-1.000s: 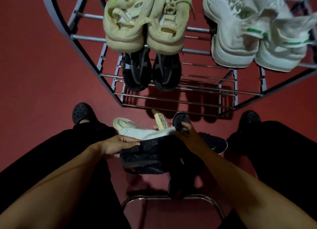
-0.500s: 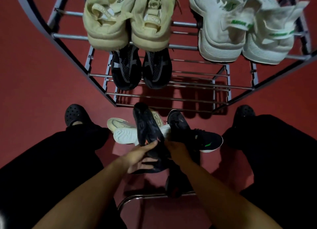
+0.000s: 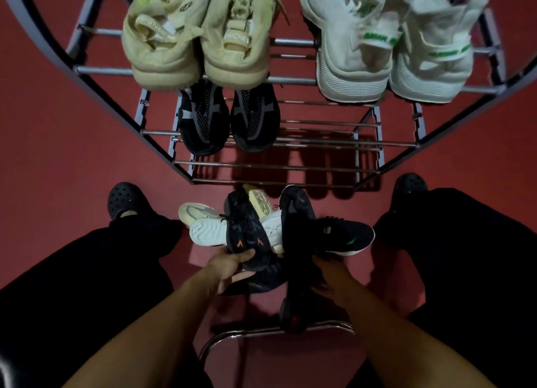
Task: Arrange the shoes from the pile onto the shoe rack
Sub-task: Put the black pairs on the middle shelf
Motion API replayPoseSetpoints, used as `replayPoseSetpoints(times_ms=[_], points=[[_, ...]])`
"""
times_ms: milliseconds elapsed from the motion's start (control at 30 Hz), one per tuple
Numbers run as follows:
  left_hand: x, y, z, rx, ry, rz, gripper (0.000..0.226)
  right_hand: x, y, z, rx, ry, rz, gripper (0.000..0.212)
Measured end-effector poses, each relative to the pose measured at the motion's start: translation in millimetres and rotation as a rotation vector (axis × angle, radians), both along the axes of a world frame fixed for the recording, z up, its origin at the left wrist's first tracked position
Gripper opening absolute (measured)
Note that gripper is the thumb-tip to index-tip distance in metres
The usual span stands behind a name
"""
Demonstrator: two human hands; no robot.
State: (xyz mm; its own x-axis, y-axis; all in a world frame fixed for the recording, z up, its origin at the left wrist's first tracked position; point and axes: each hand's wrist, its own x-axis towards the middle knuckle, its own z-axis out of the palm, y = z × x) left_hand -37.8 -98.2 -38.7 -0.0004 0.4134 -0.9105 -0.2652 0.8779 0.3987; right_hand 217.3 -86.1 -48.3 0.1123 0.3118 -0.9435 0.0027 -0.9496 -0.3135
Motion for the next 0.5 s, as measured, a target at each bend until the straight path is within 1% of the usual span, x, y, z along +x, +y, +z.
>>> replayPoseSetpoints(times_ms=[67,133,233,267,300,333,367,433,500], points=[[-2,-1,6,0.014,0.007,-0.014,0.028,-8,3,9,0.026,0.080,-0.071,0.023],[-5,-2,17,0.042,0.036,-0.044,0.033,-14,8,24,0.088,0.054,-0.056,0.026],[-7,-5,44,0.095,0.086,-0.081,0.030,-12,14,27,0.144,-0.002,-0.002,0.042],[-7,-5,55,0.119,0.109,-0.101,0.028,-1,14,0,0.197,-0.037,0.042,0.050],[-8,-4,64,0.143,0.110,-0.118,0.029,5,17,-9,0.240,-0.048,0.084,0.060],[-7,-4,75,0.155,0.088,-0.133,0.029,8,19,-2,0.276,-0.055,0.116,0.065],[-5,-4,89,0.166,0.056,-0.139,0.028,6,21,22,0.305,-0.070,0.120,0.063],[0,-4,114,0.197,0.022,-0.141,0.025,-4,18,94,0.322,-0.080,0.155,0.052],[6,-6,135,0.235,-0.005,-0.153,0.026,-3,11,132,0.329,-0.067,0.189,0.050]])
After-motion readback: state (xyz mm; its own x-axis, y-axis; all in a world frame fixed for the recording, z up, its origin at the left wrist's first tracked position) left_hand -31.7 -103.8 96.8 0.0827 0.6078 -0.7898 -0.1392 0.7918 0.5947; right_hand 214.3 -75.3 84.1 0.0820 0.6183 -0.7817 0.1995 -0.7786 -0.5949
